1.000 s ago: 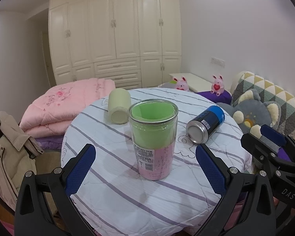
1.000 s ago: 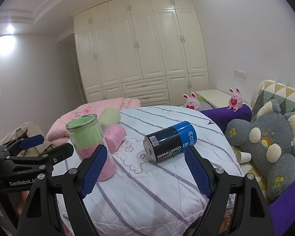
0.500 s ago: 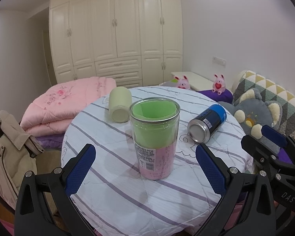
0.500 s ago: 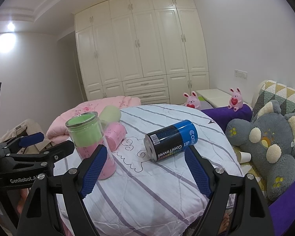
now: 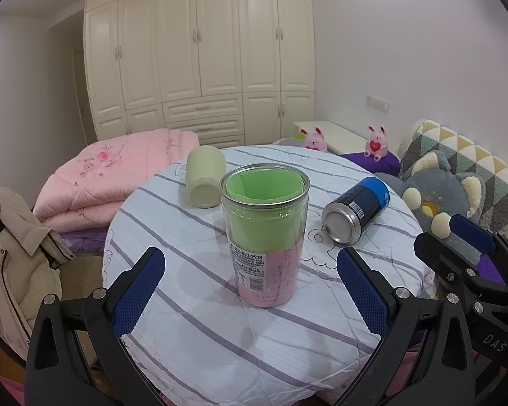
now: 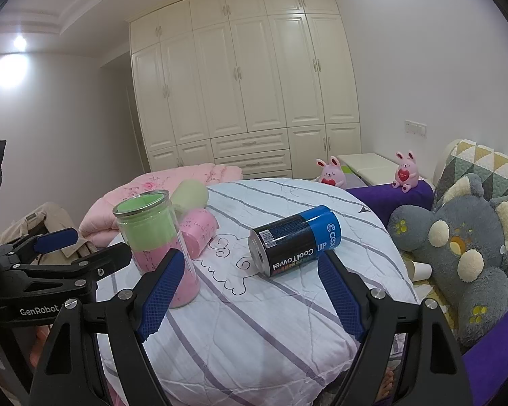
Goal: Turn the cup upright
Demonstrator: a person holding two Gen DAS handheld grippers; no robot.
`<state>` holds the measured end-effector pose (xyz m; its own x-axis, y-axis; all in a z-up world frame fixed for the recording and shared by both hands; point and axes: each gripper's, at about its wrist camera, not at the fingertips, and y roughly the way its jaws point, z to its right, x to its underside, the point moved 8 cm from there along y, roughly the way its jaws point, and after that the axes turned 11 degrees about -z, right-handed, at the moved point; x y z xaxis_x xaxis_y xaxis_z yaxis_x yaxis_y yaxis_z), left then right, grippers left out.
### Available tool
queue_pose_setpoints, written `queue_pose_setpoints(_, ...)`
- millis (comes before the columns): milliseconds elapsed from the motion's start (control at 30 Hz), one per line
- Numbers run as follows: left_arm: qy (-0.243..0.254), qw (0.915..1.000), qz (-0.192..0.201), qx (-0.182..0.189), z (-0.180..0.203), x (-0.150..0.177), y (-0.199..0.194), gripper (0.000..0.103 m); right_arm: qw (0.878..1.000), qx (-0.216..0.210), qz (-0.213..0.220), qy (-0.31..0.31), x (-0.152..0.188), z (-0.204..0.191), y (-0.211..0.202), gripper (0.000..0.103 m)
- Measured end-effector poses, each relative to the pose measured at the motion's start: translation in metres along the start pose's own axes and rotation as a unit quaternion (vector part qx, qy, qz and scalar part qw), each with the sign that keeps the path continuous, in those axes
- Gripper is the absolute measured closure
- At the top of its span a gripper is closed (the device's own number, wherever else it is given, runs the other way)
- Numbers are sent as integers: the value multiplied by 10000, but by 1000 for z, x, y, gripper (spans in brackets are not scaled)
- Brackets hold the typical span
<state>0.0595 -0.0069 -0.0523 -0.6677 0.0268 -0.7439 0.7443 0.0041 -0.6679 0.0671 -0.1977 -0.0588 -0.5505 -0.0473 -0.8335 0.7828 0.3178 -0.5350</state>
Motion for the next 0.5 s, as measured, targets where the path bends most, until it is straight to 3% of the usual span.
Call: queue_pose_setpoints(500, -6, 10000, 11, -46, 1, 0, 0, 0, 10000, 1, -10, -2, 0, -1, 1, 20)
